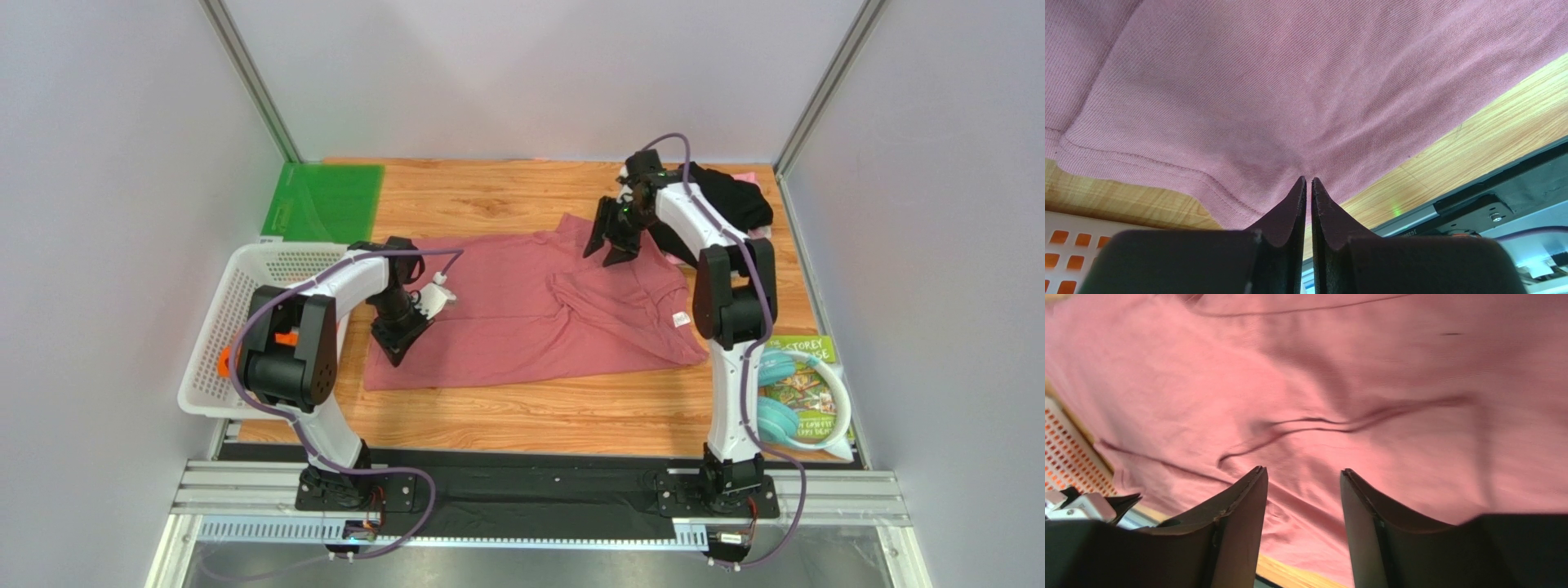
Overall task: Fold and stack the t-shirts
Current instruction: Fold the flattened tshirt in 1/3 of the way
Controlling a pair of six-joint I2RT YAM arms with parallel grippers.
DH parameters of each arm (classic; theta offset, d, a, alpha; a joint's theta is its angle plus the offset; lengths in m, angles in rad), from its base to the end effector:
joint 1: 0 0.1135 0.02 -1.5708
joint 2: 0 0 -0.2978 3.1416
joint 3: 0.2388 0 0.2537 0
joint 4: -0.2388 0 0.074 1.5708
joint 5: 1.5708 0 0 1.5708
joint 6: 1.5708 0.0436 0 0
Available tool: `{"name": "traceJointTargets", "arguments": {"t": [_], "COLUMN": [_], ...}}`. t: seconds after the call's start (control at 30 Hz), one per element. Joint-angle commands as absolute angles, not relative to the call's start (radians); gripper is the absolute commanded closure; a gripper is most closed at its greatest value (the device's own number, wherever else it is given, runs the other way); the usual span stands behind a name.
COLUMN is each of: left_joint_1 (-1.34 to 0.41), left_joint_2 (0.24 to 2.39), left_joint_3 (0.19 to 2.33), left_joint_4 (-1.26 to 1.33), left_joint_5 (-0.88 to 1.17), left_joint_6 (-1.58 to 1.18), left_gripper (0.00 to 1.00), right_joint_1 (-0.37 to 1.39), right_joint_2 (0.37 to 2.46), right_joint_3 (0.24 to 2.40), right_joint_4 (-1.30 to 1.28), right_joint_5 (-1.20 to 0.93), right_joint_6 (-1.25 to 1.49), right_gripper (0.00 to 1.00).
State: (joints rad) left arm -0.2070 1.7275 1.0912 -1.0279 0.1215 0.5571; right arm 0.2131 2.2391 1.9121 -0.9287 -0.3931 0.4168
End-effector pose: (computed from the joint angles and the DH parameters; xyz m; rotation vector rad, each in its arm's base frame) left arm 0.2822 -0.0647 0.1927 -1.1342 -2.8462 0.2085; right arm 0.4780 0.1205 0.2162 0.2026 2.8802 0.6884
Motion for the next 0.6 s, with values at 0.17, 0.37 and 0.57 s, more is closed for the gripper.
{"name": "traceJointTargets", "arguments": {"t": [0.17, 0.37, 0.57], "left_joint_1": [-0.201, -0.201, -0.201], "left_joint_2": [1.694, 1.689, 1.686], "left_joint_3": [1.114, 1.12, 1.126], "left_joint_4": [-1.045, -1.054, -1.061], "left_joint_5": [0.132, 0.124, 0.124], "left_joint_6": [0.575, 0.577, 0.581], "left_gripper": [0.88, 0.88, 0.88], "right_joint_1": [0.141, 0.132, 0.114], "right_joint_2": [2.204, 2.261, 2.293], "right_joint_3": [1.85, 1.879, 1.888], "right_joint_4": [-0.887, -0.88, -0.888], "right_joint_5": [-0.324, -0.362, -0.353], "right_joint_6": [0.399, 0.388, 0.387], "right_gripper": [0.63, 0.64, 0.61]}}
